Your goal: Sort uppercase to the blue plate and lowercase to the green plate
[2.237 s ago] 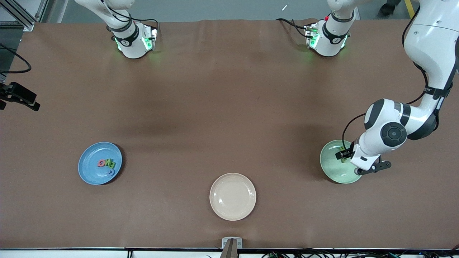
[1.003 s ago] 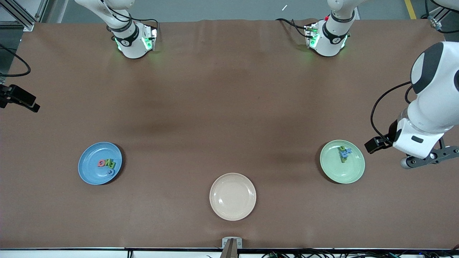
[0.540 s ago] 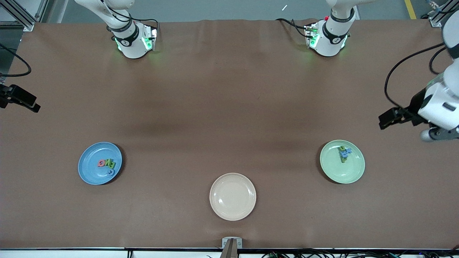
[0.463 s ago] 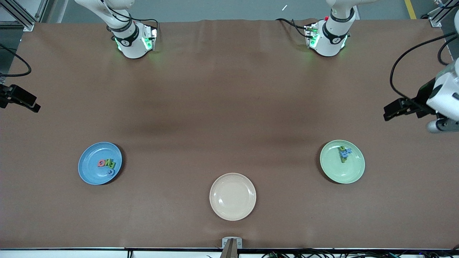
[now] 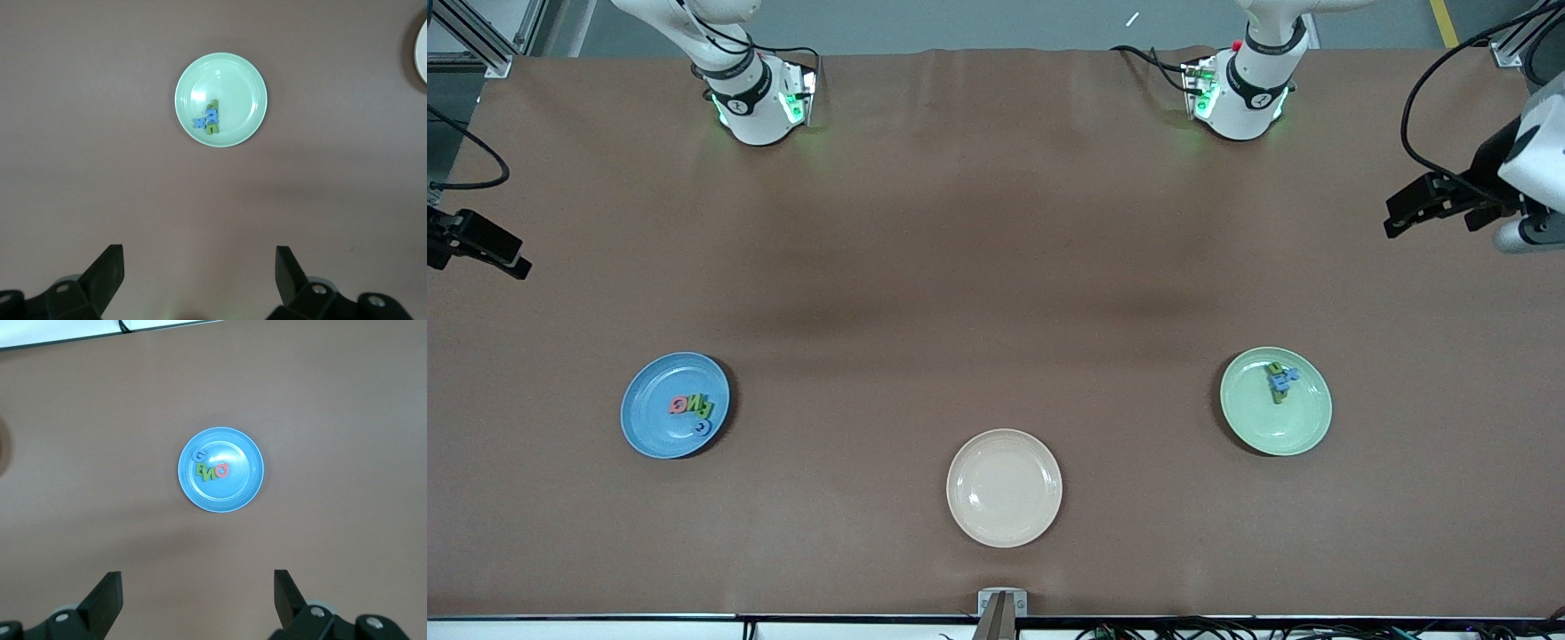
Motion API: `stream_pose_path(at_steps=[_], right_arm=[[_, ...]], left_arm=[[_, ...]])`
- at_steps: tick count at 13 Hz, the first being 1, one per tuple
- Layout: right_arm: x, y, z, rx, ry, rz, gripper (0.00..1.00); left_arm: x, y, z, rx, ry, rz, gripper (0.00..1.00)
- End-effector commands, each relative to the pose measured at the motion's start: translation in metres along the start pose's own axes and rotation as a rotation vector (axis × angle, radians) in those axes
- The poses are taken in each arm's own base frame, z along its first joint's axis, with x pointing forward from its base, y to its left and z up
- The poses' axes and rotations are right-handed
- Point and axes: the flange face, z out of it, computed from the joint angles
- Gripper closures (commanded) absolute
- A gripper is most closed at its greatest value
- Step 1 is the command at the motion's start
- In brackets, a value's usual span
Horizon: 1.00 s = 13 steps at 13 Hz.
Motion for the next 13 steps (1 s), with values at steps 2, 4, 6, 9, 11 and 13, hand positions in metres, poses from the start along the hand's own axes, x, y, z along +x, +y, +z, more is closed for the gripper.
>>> stream_pose_path(at_steps=[2, 4, 6, 9, 11, 13], right_arm=[[-0.004, -0.003, -0.005, 0.008, 0.009, 0.014, 0.0], [-0.004, -0.004, -0.005, 0.008, 0.009, 0.013, 0.0], [-0.004, -0.004, -0.005, 0.009, 0.011, 0.013, 0.0], [-0.004, -0.003, -0.004, 0.008, 0.009, 0.016, 0.0], [-0.004, -0.003, -0.005, 0.008, 0.011, 0.016, 0.0], [-0.004, -0.003, -0.004, 0.01, 0.009, 0.016, 0.0]], left_arm=[[-0.028, 0.004, -0.009, -0.01, 0.022, 0.022, 0.0], [-0.029, 0.016, -0.014, -0.006, 0.038, 0.048, 0.0], [-0.021, 0.006, -0.018, -0.013, 0.045, 0.062, 0.0], [-0.016, 0.007, -0.019, -0.017, 0.047, 0.073, 0.0], [-0.018, 0.003, -0.021, -0.005, 0.036, 0.065, 0.0], [-0.019, -0.003, -0.022, -0.004, 0.026, 0.053, 0.0]])
